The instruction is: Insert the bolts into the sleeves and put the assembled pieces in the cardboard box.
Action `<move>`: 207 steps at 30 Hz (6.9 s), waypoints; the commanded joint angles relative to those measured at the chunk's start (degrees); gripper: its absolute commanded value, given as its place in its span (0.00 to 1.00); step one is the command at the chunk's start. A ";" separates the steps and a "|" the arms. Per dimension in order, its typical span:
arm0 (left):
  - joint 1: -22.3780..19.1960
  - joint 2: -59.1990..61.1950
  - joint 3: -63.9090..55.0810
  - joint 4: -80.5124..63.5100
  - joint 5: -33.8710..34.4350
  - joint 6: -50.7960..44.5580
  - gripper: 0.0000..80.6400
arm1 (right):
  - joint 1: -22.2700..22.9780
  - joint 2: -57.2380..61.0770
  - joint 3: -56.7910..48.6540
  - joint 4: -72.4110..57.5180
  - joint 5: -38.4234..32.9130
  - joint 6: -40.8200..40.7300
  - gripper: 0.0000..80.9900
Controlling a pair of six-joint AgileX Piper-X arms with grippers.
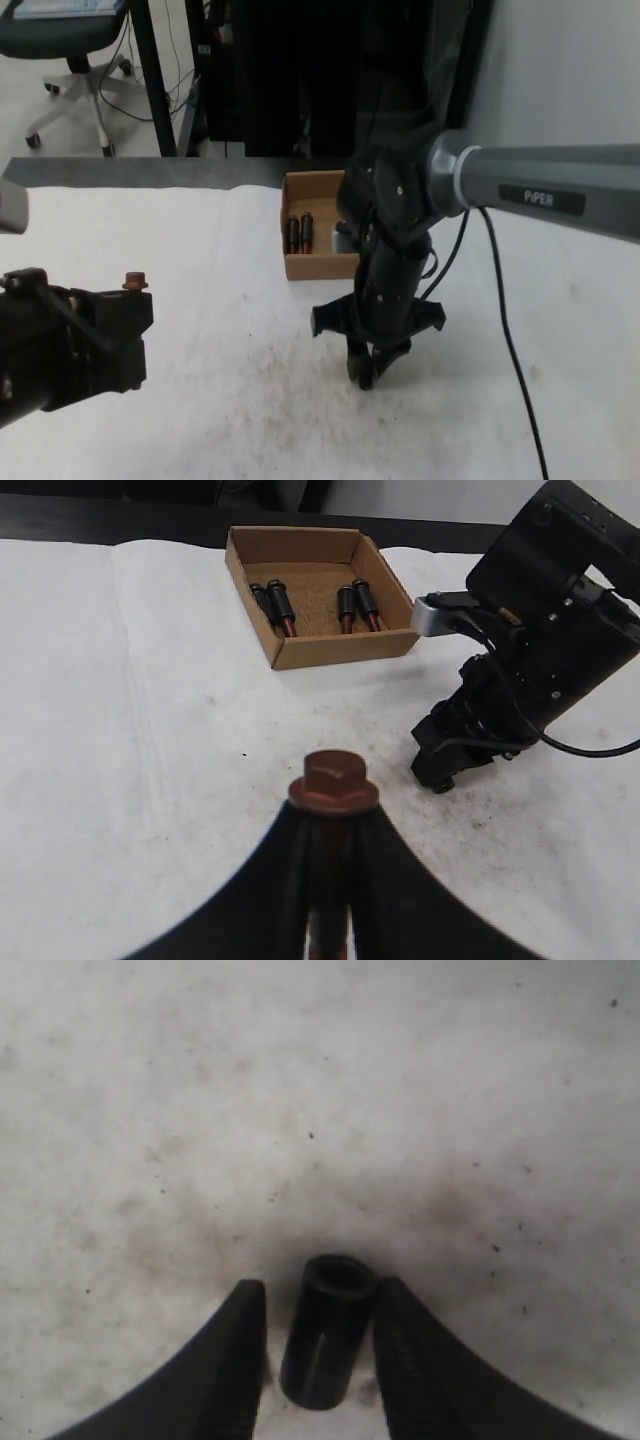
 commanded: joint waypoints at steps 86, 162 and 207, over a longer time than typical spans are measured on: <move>-0.60 30.43 -0.12 -94.95 34.21 -28.04 0.00 | 11.57 -46.90 53.91 -97.61 -13.92 -28.90 0.01; -8.56 28.68 -7.22 -65.82 39.90 -12.01 0.21 | 9.96 -46.90 48.71 -91.36 -17.38 -24.44 0.01; -8.56 11.73 -7.22 -21.19 -12.94 0.76 0.00 | -6.65 -36.54 23.78 -45.98 -0.25 -4.66 0.01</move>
